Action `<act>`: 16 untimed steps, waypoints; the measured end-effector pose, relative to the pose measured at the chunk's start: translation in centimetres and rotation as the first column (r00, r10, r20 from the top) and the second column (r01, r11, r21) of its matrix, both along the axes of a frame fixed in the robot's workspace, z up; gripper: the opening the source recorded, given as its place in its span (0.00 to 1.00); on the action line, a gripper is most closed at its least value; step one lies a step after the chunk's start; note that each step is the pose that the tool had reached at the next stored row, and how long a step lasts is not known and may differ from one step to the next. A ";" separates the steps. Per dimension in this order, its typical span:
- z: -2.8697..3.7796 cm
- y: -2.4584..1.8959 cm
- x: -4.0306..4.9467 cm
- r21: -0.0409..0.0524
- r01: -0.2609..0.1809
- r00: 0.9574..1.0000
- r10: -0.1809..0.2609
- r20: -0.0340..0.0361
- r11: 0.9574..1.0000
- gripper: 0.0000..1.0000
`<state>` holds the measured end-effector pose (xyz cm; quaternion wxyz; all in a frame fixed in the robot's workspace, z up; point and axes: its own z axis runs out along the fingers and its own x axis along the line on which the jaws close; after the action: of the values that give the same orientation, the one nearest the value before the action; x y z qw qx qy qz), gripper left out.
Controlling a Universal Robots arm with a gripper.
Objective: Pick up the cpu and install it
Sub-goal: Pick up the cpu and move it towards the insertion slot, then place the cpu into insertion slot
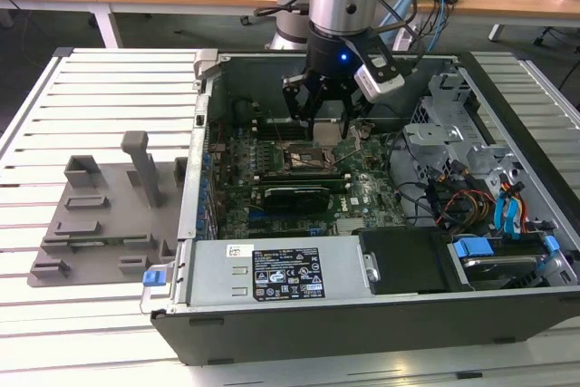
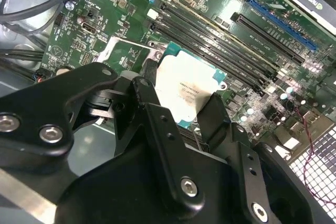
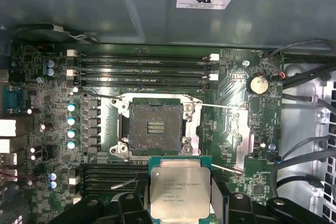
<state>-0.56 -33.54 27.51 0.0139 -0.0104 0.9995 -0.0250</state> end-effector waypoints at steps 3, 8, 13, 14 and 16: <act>-0.10 0.00 0.00 0.000 0.000 1.000 0.000 0.000 1.000 0.55; -0.47 0.00 0.00 0.000 0.000 1.000 0.000 0.000 1.000 0.55; -0.58 0.00 0.00 0.000 0.000 1.000 0.000 0.000 1.000 0.55; -0.58 0.00 0.00 0.000 0.010 1.000 -0.010 0.000 1.000 0.55; -0.59 0.00 0.00 0.000 0.047 0.999 -0.047 0.000 0.999 0.55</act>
<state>-0.56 -33.53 26.93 0.0134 0.0132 0.9995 -0.0252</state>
